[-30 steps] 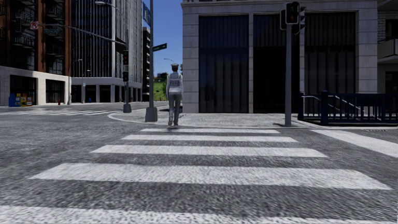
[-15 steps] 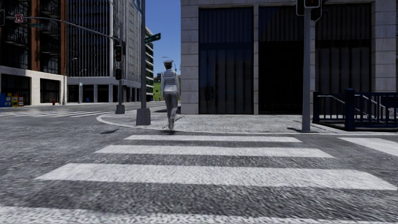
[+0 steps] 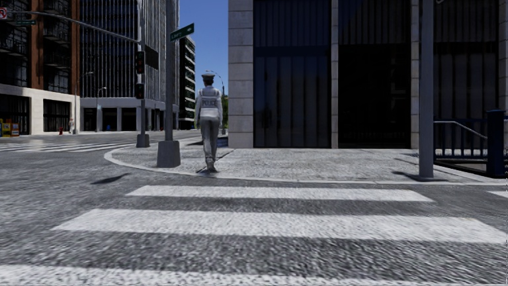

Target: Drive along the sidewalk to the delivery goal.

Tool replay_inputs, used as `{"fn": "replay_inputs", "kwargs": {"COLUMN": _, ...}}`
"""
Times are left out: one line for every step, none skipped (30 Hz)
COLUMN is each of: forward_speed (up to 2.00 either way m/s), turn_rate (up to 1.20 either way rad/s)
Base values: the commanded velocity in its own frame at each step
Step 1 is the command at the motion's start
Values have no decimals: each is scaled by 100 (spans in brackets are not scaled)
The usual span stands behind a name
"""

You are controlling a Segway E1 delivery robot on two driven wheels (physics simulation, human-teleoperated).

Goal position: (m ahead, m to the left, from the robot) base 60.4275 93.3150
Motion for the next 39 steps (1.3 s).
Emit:
{"fn": "replay_inputs", "kwargs": {"forward_speed": 200, "turn_rate": 0}}
{"fn": "replay_inputs", "kwargs": {"forward_speed": 200, "turn_rate": 0}}
{"fn": "replay_inputs", "kwargs": {"forward_speed": 200, "turn_rate": 0}}
{"fn": "replay_inputs", "kwargs": {"forward_speed": 200, "turn_rate": 0}}
{"fn": "replay_inputs", "kwargs": {"forward_speed": 200, "turn_rate": 0}}
{"fn": "replay_inputs", "kwargs": {"forward_speed": 200, "turn_rate": 0}}
{"fn": "replay_inputs", "kwargs": {"forward_speed": 200, "turn_rate": 0}}
{"fn": "replay_inputs", "kwargs": {"forward_speed": 200, "turn_rate": 0}}
{"fn": "replay_inputs", "kwargs": {"forward_speed": 200, "turn_rate": 0}}
{"fn": "replay_inputs", "kwargs": {"forward_speed": 200, "turn_rate": 0}}
{"fn": "replay_inputs", "kwargs": {"forward_speed": 200, "turn_rate": 0}}
{"fn": "replay_inputs", "kwargs": {"forward_speed": 200, "turn_rate": 0}}
{"fn": "replay_inputs", "kwargs": {"forward_speed": 200, "turn_rate": 0}}
{"fn": "replay_inputs", "kwargs": {"forward_speed": 200, "turn_rate": 0}}
{"fn": "replay_inputs", "kwargs": {"forward_speed": 200, "turn_rate": 0}}
{"fn": "replay_inputs", "kwargs": {"forward_speed": 200, "turn_rate": 0}}
{"fn": "replay_inputs", "kwargs": {"forward_speed": 200, "turn_rate": 0}}
{"fn": "replay_inputs", "kwargs": {"forward_speed": 200, "turn_rate": 0}}
{"fn": "replay_inputs", "kwargs": {"forward_speed": 200, "turn_rate": 0}}
{"fn": "replay_inputs", "kwargs": {"forward_speed": 200, "turn_rate": 0}}
{"fn": "replay_inputs", "kwargs": {"forward_speed": 200, "turn_rate": 0}}
{"fn": "replay_inputs", "kwargs": {"forward_speed": 200, "turn_rate": 0}}
{"fn": "replay_inputs", "kwargs": {"forward_speed": 200, "turn_rate": 0}}
{"fn": "replay_inputs", "kwargs": {"forward_speed": 200, "turn_rate": 0}}
{"fn": "replay_inputs", "kwargs": {"forward_speed": 200, "turn_rate": 0}}
{"fn": "replay_inputs", "kwargs": {"forward_speed": 200, "turn_rate": 0}}
{"fn": "replay_inputs", "kwargs": {"forward_speed": 200, "turn_rate": 0}}
{"fn": "replay_inputs", "kwargs": {"forward_speed": 200, "turn_rate": 0}}
{"fn": "replay_inputs", "kwargs": {"forward_speed": 200, "turn_rate": 0}}
{"fn": "replay_inputs", "kwargs": {"forward_speed": 200, "turn_rate": 0}}
{"fn": "replay_inputs", "kwargs": {"forward_speed": 200, "turn_rate": 0}}
{"fn": "replay_inputs", "kwargs": {"forward_speed": 200, "turn_rate": 0}}
{"fn": "replay_inputs", "kwargs": {"forward_speed": 200, "turn_rate": 0}}
{"fn": "replay_inputs", "kwargs": {"forward_speed": 200, "turn_rate": 0}}
{"fn": "replay_inputs", "kwargs": {"forward_speed": 200, "turn_rate": 0}}
{"fn": "replay_inputs", "kwargs": {"forward_speed": 200, "turn_rate": 0}}
{"fn": "replay_inputs", "kwargs": {"forward_speed": 200, "turn_rate": 0}}
{"fn": "replay_inputs", "kwargs": {"forward_speed": 200, "turn_rate": 0}}
{"fn": "replay_inputs", "kwargs": {"forward_speed": 200, "turn_rate": 0}}
